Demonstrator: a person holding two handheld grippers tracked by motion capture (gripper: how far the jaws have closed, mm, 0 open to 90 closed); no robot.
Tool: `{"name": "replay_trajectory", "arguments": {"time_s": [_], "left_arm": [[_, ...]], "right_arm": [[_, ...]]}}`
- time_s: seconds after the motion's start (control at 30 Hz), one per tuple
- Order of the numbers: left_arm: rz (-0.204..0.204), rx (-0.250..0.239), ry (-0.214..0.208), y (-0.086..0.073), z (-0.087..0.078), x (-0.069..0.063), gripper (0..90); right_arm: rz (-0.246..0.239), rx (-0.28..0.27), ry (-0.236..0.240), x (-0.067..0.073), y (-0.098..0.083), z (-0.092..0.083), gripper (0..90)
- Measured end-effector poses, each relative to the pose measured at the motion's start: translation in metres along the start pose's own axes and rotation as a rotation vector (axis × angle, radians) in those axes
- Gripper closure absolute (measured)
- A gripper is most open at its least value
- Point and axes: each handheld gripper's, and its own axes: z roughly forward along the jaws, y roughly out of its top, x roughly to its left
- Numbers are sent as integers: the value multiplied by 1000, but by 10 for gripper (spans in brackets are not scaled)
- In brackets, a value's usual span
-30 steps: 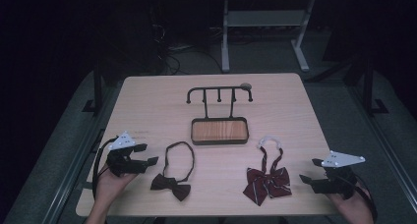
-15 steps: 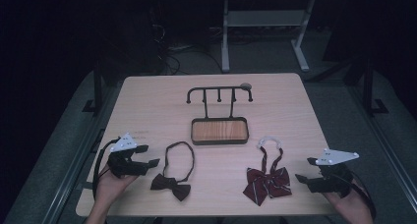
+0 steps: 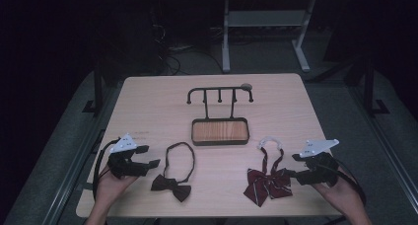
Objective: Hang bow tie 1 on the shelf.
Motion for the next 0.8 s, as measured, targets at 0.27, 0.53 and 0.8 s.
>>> {"name": "replay_trajectory", "arguments": {"time_s": [0.27, 0.53, 0.8], "left_arm": [[4, 0, -4, 0, 0, 0, 273], [5, -15, -4, 0, -1, 0, 273], [11, -15, -4, 1, 0, 0, 273]], "right_arm": [[-1, 40, 36, -7, 14, 10, 414], [-8, 38, 58, -12, 26, 14, 452], [-12, 66, 82, -21, 35, 19, 476]]}}
